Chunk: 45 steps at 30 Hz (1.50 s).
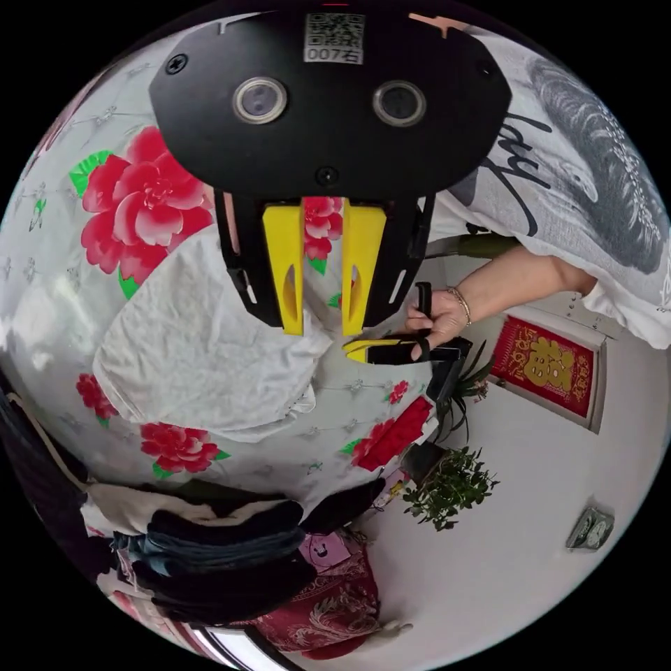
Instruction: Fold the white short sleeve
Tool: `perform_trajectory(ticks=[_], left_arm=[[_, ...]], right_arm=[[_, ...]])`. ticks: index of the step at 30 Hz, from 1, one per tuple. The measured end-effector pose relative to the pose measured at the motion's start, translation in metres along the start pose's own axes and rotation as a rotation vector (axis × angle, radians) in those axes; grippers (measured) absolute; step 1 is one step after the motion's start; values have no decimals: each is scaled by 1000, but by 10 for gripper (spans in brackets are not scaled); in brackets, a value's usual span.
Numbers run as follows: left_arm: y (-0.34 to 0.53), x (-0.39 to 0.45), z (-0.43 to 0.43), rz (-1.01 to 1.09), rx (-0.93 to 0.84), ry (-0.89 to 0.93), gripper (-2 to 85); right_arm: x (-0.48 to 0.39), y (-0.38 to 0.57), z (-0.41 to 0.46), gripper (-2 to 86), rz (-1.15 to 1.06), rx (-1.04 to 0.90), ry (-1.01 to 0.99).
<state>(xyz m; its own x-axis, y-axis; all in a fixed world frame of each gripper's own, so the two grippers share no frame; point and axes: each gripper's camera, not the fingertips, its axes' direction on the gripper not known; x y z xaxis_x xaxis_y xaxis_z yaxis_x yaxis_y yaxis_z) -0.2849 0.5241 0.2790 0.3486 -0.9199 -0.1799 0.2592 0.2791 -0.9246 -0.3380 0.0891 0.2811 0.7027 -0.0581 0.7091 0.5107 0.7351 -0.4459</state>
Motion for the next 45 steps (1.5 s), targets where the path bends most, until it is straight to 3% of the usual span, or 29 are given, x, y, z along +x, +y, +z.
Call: perform_trajectory(ticks=[6, 10, 12, 14, 18, 24, 32, 36, 41, 45], left_arm=[[-9, 2, 35, 51, -51, 63, 157], [-24, 26, 76, 114, -143, 64, 154], [-33, 42, 105, 142, -204, 16, 125], [-38, 53, 122, 139, -243, -32, 100], [-39, 104, 132, 195, -227, -31, 73], [-42, 243, 185, 341, -238, 129, 65], [5, 549, 358, 755, -392, 371, 65], [79, 658, 467, 898, -496, 372, 75], [160, 639, 571, 1056, -671, 79, 73], [176, 533, 559, 1063, -759, -201, 73]], right_arm=[[110, 54, -26, 76, 471, 111, 61], [161, 85, -10, 72, 701, 154, -88], [165, 86, -7, 58, 705, 205, -133], [172, 78, 16, 39, 702, 156, -324], [169, 73, 7, 13, 654, 183, -394], [166, 93, -123, 1, 507, 444, -399], [122, 228, -385, 2, 362, 897, -3], [110, 302, -437, 3, 441, 991, 182], [167, 384, -396, 15, 899, 860, 483], [182, 396, -322, 18, 952, 749, 554]])
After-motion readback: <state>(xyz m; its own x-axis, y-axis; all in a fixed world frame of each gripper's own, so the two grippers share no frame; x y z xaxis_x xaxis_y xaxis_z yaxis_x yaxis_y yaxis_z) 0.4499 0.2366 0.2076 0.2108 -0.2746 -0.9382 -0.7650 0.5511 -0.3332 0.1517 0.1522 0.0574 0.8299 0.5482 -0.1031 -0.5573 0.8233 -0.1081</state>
